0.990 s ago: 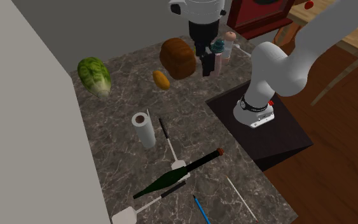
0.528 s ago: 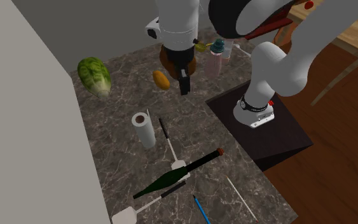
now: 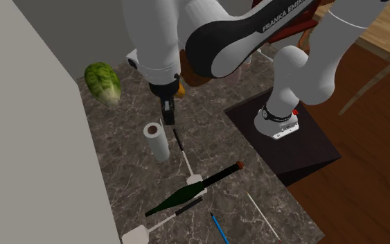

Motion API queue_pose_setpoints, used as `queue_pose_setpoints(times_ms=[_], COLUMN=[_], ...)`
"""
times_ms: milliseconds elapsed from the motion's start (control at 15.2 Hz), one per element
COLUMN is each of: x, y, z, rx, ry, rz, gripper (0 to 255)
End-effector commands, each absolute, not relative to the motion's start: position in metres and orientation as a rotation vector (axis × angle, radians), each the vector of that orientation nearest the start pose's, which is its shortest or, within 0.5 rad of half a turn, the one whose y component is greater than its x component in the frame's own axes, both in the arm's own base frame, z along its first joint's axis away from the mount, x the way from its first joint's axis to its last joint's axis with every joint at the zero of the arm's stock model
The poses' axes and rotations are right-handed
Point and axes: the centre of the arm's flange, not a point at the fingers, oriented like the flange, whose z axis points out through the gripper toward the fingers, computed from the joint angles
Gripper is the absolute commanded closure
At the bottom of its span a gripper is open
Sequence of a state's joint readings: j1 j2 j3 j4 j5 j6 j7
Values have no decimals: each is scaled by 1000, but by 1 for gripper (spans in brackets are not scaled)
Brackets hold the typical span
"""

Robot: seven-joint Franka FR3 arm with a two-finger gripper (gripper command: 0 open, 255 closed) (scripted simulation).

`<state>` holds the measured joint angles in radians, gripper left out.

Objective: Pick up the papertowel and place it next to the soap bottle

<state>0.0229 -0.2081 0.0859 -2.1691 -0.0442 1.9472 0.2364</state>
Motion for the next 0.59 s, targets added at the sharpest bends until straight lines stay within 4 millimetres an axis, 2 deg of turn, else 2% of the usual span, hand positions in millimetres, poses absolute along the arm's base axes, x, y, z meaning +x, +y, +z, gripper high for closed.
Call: queue_pose_setpoints(times_ms=[0,330,528], x=[505,558,560], y=[60,76,75], z=[469,445,434], rx=[-3195,-3193,-3193], ry=[189,209,209], rz=[-20,-83,-84], gripper=[0,0,0])
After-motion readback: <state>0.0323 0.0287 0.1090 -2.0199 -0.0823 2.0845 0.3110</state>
